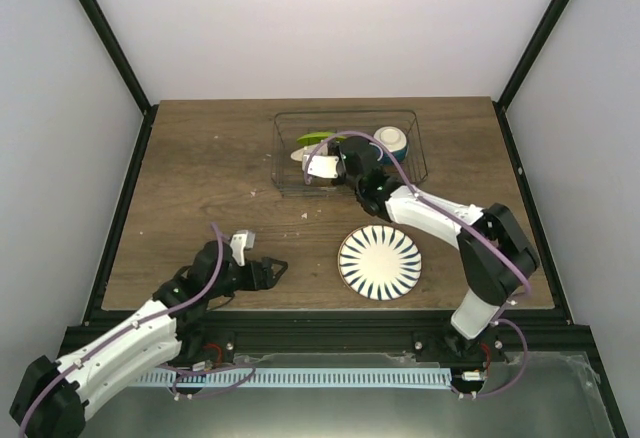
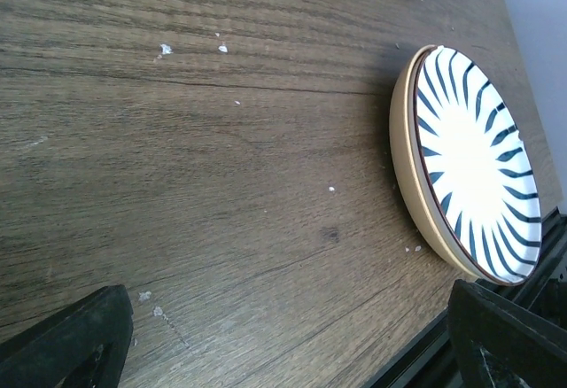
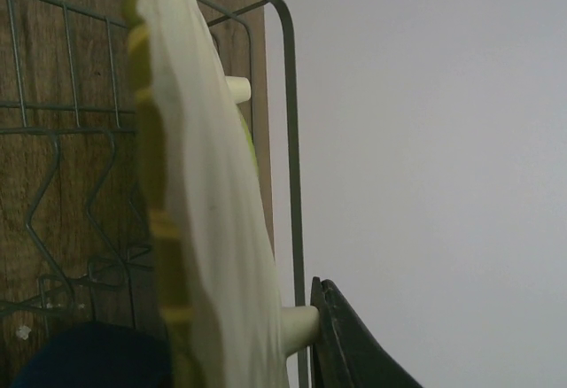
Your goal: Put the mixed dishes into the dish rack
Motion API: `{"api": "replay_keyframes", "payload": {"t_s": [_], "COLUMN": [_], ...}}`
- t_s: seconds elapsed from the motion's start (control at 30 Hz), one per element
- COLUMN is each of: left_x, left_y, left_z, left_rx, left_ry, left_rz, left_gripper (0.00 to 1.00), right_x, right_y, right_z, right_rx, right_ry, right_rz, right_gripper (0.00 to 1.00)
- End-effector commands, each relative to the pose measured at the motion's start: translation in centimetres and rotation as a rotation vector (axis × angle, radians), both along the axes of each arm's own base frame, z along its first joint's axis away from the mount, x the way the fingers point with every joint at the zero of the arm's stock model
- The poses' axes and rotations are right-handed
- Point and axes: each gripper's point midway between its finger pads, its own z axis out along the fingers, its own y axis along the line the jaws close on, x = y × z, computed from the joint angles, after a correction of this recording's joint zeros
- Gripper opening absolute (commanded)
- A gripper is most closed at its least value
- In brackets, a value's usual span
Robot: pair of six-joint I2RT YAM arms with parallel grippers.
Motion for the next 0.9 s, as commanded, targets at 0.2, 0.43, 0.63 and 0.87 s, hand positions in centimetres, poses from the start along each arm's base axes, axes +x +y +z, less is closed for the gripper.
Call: {"api": "replay_keyframes", "payload": {"t_s": [0.2, 0.43, 0.63, 0.87], "left_x": [0.2, 0.2, 0.2, 0.1], "left_y": [-0.7, -0.6, -0.7, -0.9], "left_z": [-0.3, -0.7, -1.0, -1.1], "left_rx": [-0.014, -0.008, -0.004, -0.006], "left_ry": [-0.007, 0.0, 0.01, 0.02], "left_rz": [-0.025, -0.024, -0.027, -0.033], "left_gripper": [0.98, 0.98, 0.98, 0.98], "right_x": [2.5, 3.7, 5.2, 6.5], "right_y": [0.9, 0.5, 0.4, -0.1], "right_z": [1.5, -0.3, -1.6, -3.2], "right_rx": [0.047, 0.054, 0.057, 0.063], "right_ry": [-0.026, 0.081, 0.174, 0.239], "right_rz": [-0.005, -0.041, -0.074, -0.105], "right_gripper": [0.01, 0.01, 0.01, 0.01]}}
